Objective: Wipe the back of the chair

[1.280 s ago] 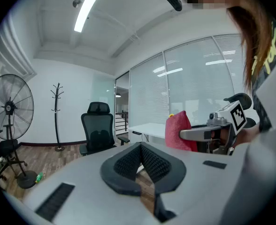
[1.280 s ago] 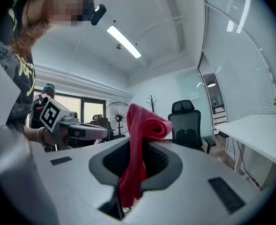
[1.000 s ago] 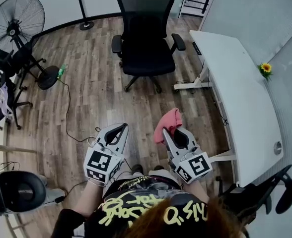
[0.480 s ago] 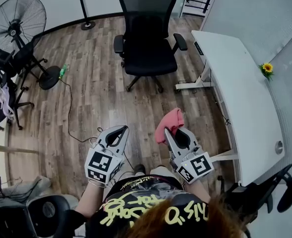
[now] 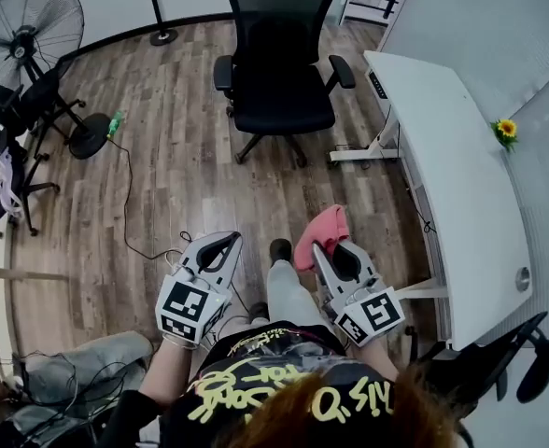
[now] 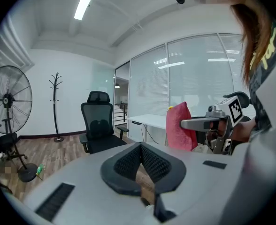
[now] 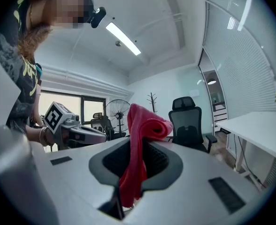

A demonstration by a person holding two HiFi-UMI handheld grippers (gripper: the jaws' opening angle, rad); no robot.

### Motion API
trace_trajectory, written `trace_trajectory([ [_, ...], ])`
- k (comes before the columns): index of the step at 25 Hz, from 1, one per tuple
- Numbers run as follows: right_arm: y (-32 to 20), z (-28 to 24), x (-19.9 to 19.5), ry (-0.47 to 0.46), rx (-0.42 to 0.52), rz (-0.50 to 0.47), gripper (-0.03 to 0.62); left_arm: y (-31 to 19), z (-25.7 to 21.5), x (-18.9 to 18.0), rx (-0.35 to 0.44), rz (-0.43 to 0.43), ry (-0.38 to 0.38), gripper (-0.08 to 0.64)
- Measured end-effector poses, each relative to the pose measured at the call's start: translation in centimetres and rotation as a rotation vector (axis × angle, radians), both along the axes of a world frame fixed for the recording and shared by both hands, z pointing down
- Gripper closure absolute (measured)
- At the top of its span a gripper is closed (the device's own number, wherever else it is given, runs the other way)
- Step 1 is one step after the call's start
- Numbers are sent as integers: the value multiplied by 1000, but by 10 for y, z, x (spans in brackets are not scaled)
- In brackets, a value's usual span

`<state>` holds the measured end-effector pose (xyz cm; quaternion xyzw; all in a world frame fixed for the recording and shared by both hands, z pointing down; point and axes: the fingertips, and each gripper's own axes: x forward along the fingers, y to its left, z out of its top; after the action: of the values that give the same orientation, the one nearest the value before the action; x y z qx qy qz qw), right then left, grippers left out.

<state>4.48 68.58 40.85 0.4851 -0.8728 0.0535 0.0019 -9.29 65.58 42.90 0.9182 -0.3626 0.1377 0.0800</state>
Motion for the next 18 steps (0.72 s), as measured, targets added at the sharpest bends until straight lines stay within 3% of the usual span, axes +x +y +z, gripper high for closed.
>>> trace_trajectory([
  [10,-65,8,-15,-22,3,-95,531,-47,-2,-15,-12,-63,35,568],
  [18,-152,16,9,-14,-9,-105,531,-137,-5,10,5,-57,31,568],
])
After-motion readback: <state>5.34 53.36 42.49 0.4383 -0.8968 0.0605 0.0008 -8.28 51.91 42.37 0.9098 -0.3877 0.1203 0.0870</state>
